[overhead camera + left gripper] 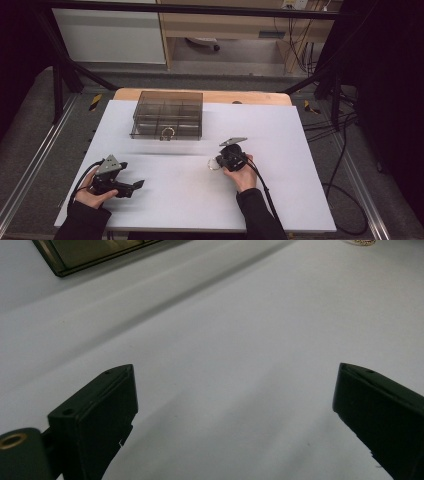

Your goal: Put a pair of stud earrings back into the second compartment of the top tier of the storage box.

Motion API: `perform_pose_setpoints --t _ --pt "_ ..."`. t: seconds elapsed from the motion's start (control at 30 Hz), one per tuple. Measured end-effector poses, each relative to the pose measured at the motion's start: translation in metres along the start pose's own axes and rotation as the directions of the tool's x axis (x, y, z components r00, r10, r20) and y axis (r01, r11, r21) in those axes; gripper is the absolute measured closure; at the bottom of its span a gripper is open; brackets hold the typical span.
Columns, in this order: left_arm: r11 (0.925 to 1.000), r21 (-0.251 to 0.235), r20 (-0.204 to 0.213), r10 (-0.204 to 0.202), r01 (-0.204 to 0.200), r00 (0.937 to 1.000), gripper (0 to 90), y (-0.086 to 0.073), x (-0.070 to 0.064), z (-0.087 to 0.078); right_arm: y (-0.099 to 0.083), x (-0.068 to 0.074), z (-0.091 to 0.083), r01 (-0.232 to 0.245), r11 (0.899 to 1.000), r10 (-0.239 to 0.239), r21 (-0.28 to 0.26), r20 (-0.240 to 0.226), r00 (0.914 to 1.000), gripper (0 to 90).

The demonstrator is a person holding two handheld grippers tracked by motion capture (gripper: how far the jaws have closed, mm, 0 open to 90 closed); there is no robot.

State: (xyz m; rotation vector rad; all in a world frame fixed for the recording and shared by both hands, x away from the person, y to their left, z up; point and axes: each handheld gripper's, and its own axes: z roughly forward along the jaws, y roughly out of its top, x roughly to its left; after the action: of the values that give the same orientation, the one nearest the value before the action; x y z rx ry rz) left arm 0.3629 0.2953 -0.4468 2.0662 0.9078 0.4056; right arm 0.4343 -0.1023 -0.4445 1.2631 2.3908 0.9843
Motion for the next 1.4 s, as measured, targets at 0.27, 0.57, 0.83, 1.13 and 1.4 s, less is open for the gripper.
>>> perform_pose_setpoints --t 0.27,0.57,0.83,1.13,1.4 --pt "1.0000 0.001 0.001 0.000 0.000 1.0000 3.9 0.000 0.000 0.000 0.002 -0.003 -0.010 0.002 1.000 -0.003 -0.027 -0.006 1.0000 87.5" --pt "1.0000 0.001 0.003 0.002 -0.002 1.0000 3.9 0.000 0.000 0.000 0.004 -0.004 -0.022 0.002 0.998 -0.003 -0.058 -0.017 0.9999 87.4" --pt "1.0000 0.001 0.002 0.001 -0.001 1.0000 3.9 0.000 0.000 0.000 0.008 -0.003 -0.032 0.017 0.997 -0.018 -0.078 -0.023 0.9996 87.4" --pt "1.0000 0.001 0.002 0.002 -0.002 1.0000 3.9 0.000 0.000 0.000 0.012 -0.004 -0.042 0.021 0.995 -0.024 -0.100 -0.026 0.9994 87.4" --pt "1.0000 0.002 0.002 0.002 -0.002 1.0000 3.9 0.000 0.000 0.000 0.018 -0.003 -0.050 0.025 0.992 -0.029 -0.125 -0.030 0.9991 87.4"
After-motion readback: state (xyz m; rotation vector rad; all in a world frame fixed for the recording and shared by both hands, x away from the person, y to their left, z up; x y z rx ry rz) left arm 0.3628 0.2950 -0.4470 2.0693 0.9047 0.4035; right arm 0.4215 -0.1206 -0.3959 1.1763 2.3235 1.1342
